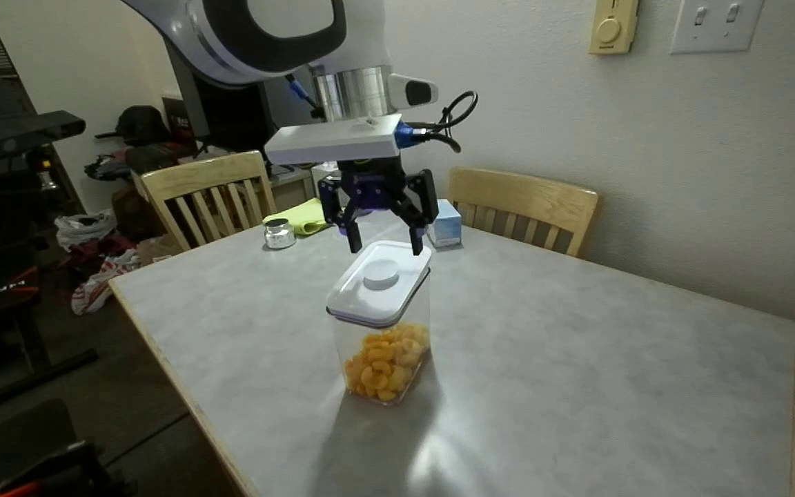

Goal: Put the white lid on the container

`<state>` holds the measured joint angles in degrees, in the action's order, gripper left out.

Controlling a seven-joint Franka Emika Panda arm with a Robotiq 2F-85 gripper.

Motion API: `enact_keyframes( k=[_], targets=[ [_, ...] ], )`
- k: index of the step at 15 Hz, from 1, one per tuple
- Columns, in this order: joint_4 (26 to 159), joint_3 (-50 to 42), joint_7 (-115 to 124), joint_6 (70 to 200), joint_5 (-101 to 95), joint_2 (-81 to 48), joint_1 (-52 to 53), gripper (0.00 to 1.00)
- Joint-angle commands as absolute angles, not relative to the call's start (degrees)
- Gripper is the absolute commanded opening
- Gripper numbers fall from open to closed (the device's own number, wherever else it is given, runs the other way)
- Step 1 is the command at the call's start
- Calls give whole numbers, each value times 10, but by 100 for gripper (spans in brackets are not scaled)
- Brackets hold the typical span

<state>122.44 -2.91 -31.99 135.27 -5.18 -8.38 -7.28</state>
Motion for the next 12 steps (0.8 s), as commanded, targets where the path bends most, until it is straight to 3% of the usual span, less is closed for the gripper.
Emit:
enact_keyframes(
  k=[1,10,12],
  targets=[
    [1255,-34,-333,1355,-51,-51,-76,64],
    [1269,-37,-356,1358,-36,-50,-77,2],
    [1269,-36,-369,1362,-30,-49,-77,0]
  ],
)
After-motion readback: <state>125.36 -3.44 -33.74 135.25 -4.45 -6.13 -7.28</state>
